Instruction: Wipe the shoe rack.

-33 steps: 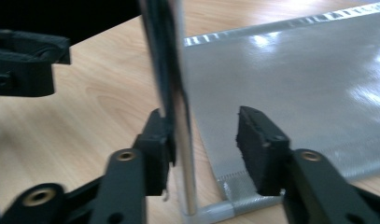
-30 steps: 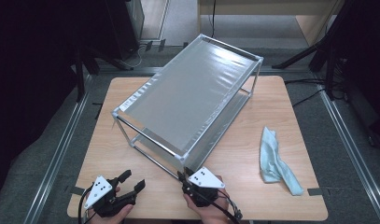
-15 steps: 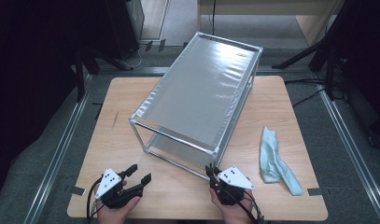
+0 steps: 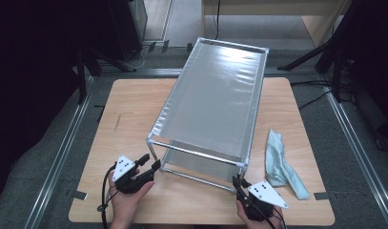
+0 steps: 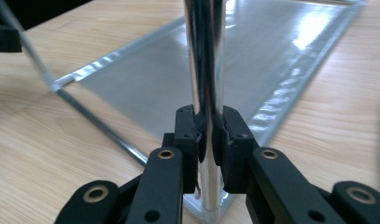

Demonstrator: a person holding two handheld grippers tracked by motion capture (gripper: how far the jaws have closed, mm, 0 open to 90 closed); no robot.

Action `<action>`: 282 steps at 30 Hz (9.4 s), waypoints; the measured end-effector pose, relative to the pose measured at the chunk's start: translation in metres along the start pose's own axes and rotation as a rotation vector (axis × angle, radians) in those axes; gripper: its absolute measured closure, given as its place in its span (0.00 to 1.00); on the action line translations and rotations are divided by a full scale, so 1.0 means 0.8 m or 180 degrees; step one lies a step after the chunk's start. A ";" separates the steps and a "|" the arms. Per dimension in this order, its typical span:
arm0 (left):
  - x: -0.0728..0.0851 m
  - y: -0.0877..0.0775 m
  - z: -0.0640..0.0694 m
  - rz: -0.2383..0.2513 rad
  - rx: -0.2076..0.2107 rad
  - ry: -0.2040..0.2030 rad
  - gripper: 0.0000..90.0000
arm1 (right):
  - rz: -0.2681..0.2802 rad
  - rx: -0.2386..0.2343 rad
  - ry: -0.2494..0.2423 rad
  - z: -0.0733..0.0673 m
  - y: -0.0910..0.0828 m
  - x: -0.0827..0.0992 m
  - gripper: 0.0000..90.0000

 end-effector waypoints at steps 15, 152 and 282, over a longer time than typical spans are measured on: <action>0.008 -0.010 0.033 -0.0076 0.0349 0.0295 0.90 | 0.0013 0.0177 0.0109 0.025 -0.001 -0.009 0.88; 0.017 -0.083 0.051 0.0162 0.0557 0.0358 0.89 | -0.0197 -0.0082 -0.0007 0.058 0.070 -0.080 0.90; 0.025 -0.092 0.064 0.0161 0.0717 0.0282 0.88 | -0.0352 0.0359 -0.1662 -0.005 0.088 -0.012 0.89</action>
Point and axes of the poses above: each handheld gripper's, and its own axes: y roughly forward along the jaws, x roughly out of its underside, z roughly to its right, the point moved 7 cm from there along y, roughly forward along the jaws, and after that the axes turned 12 degrees about y, right-handed, at the moved point
